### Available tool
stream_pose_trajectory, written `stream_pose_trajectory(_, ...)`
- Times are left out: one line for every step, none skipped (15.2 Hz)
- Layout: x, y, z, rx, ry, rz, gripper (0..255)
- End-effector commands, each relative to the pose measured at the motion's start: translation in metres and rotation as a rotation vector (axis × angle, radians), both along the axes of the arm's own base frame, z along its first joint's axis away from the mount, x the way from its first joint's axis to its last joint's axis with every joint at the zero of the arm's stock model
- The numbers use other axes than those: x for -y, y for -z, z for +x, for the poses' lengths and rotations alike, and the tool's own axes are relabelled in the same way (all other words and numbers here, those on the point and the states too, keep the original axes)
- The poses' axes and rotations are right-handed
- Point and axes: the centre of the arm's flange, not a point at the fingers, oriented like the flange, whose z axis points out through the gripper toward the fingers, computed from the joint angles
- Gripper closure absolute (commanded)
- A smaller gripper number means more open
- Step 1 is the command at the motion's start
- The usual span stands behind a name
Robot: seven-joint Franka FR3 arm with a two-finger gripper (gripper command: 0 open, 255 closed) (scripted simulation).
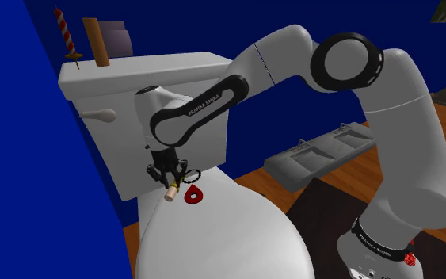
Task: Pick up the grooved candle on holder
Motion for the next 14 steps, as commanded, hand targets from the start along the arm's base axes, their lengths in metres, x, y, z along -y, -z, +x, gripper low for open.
stream_pose_trajectory(0.012,0.011,0.007,-0.018,-0.19,0.024,255)
stream_pose_trajectory(0.012,0.006,0.007,-0.018,-0.19,0.024,255)
stream_pose_trajectory(0.012,0.0,0.007,-0.018,-0.19,0.024,255)
stream_pose_trajectory(0.012,-0.005,0.007,-0.018,-0.19,0.024,255)
stream_pose_trajectory(0.012,-0.01,0.007,-0.018,-0.19,0.024,255)
stream_pose_trajectory(0.012,-0.016,0.007,-0.018,-0.19,0.024,255)
stream_pose_trajectory(0.012,-0.021,0.007,-0.018,-0.19,0.024,255)
stream_pose_trajectory(0.012,-0.026,0.007,-0.018,-0.19,0.024,255)
stream_pose_trajectory(0.012,-0.031,0.007,-0.018,-0.19,0.024,255)
stream_pose_trajectory(0.012,-0.037,0.007,-0.018,-0.19,0.024,255)
stream_pose_trajectory(0.012,-0.042,0.007,-0.018,-0.19,0.024,255)
stream_pose_trajectory(0.012,-0.047,0.007,-0.018,-0.19,0.024,255)
stream_pose_trajectory(0.012,-0.053,0.007,-0.018,-0.19,0.024,255)
stream_pose_trajectory(0.005,-0.029,-0.014,-0.103,-0.171,0.034,255)
